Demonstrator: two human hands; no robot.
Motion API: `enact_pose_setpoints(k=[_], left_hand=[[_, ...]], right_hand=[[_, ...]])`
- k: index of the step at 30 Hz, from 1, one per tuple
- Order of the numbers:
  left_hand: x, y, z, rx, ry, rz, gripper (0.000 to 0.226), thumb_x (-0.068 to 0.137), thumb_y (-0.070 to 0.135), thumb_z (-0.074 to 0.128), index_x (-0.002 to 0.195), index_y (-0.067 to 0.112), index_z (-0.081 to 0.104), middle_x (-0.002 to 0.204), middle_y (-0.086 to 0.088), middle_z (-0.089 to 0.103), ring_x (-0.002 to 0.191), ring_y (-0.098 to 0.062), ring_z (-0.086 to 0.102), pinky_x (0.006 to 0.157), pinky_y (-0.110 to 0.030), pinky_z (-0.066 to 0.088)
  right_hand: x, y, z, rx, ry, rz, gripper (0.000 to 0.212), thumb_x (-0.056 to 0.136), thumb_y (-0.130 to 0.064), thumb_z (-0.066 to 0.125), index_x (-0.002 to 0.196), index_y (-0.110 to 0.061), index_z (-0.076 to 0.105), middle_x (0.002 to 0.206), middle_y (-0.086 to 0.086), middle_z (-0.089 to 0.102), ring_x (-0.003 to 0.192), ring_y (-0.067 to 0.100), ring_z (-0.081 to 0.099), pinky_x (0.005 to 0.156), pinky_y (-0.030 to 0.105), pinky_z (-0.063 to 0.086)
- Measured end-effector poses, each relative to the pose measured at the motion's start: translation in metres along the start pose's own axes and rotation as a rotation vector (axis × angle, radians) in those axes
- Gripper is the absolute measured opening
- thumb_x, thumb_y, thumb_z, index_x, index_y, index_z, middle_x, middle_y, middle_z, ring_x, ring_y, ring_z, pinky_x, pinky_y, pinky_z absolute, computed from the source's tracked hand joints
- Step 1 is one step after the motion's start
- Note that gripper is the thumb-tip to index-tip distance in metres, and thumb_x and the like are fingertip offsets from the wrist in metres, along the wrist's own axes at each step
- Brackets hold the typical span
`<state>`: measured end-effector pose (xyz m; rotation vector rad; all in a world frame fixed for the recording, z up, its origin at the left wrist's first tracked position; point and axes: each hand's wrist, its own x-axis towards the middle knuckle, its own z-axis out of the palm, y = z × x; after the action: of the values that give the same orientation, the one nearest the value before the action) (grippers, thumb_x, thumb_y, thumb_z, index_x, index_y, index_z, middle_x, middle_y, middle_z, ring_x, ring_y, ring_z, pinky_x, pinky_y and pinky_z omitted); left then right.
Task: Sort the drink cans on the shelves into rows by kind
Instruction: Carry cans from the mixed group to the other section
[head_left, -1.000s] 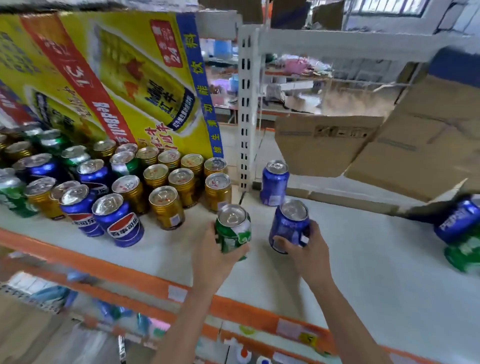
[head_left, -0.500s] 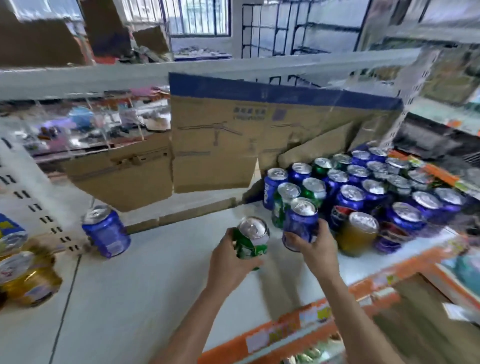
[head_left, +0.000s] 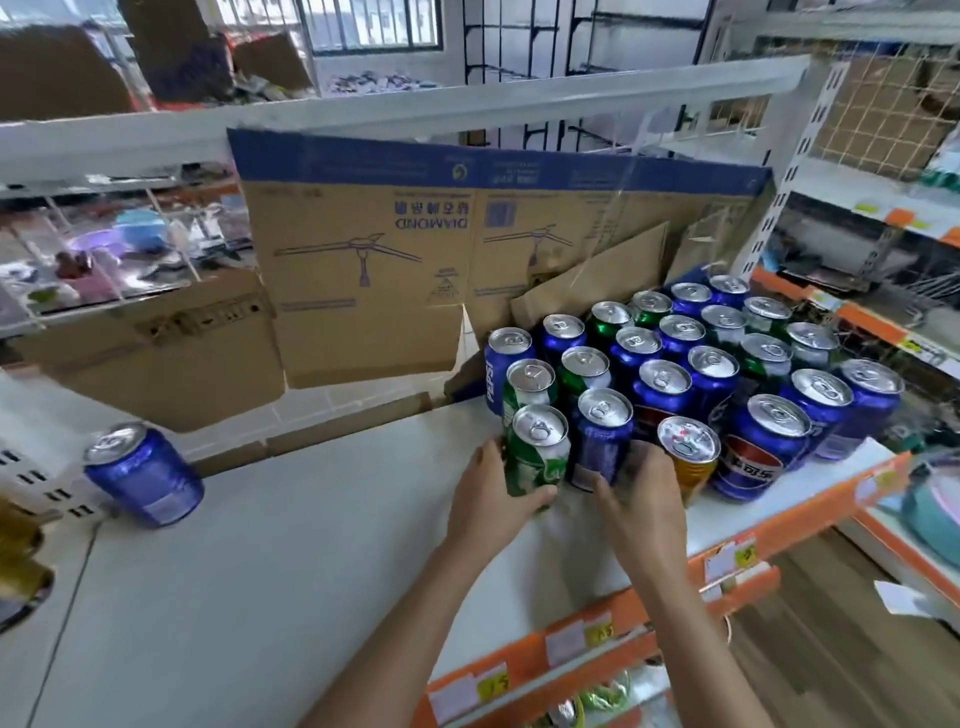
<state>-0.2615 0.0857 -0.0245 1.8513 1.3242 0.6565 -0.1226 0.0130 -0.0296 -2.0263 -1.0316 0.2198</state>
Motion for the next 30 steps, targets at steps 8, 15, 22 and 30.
enact_pose_setpoints(k=[8,15,22,30], left_hand=[[-0.088,-0.063,-0.084,0.005,0.276,-0.163,0.024,0.084,0.021,0.068,0.105,0.027,0.055,0.102,0.006,0.063,0.093,-0.008,0.062,0.074,-0.009,0.044],[-0.19,-0.112,-0.169,0.092,0.671,-0.451,0.019,0.086,0.022,0.066,0.102,0.025,0.057,0.095,0.005,0.064,0.088,-0.012,0.062,0.076,-0.021,0.043],[-0.26,-0.138,-0.224,0.117,0.891,-0.562,0.021,0.087,0.024,0.065,0.105,0.021,0.056,0.1,0.002,0.063,0.092,-0.014,0.06,0.083,-0.031,0.047],[-0.317,-0.174,-0.278,0.039,1.028,-0.619,0.035,0.086,0.027,0.065,0.117,0.017,0.056,0.106,0.005,0.06,0.097,-0.012,0.058,0.085,-0.026,0.043]], right_hand=[[-0.048,-0.03,0.026,0.13,-0.329,-0.319,0.023,0.084,-0.011,0.065,0.106,-0.012,0.057,0.092,-0.002,0.055,0.074,0.001,0.051,0.064,0.022,0.043],[-0.068,-0.073,0.068,0.186,-0.654,-0.458,0.029,0.087,-0.016,0.063,0.114,-0.018,0.056,0.099,-0.003,0.058,0.08,0.002,0.056,0.067,0.021,0.047],[-0.112,-0.128,0.11,0.229,-0.804,-0.593,0.028,0.088,-0.014,0.061,0.115,-0.018,0.055,0.103,-0.002,0.058,0.081,0.004,0.057,0.06,0.007,0.041],[-0.184,-0.204,0.155,0.273,-0.951,-0.725,0.028,0.09,-0.018,0.059,0.117,-0.02,0.053,0.106,-0.005,0.056,0.087,0.001,0.056,0.064,0.01,0.042]])
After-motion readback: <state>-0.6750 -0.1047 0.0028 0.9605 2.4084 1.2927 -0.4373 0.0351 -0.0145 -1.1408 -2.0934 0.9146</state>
